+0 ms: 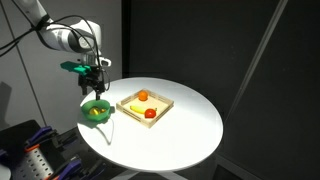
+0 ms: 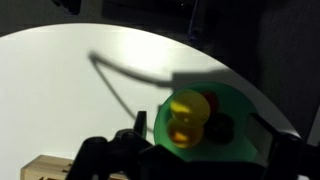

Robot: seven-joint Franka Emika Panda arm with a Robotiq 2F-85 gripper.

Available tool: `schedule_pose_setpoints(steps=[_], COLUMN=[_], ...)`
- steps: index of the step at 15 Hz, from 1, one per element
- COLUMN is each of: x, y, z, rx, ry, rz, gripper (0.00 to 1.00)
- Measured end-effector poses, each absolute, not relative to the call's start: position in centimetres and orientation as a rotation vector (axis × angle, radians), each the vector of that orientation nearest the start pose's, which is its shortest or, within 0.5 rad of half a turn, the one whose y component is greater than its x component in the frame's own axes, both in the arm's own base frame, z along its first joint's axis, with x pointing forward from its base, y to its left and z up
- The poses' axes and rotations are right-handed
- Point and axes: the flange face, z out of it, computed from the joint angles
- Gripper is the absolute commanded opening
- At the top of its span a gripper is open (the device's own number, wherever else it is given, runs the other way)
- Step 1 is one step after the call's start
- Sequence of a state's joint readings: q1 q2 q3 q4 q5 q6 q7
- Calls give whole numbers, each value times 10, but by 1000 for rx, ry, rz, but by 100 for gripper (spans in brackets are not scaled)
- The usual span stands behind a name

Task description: Put the lemon plush toy in the green bowl

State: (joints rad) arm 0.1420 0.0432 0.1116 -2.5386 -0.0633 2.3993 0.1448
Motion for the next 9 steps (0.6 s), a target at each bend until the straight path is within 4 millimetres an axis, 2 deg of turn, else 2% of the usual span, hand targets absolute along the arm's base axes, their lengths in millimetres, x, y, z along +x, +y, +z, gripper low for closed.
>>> schedule_pose_setpoints(steps=[9], x=[408], y=[58], z=[279], rx=[-3201], ry=[61], rz=[228], gripper=[100])
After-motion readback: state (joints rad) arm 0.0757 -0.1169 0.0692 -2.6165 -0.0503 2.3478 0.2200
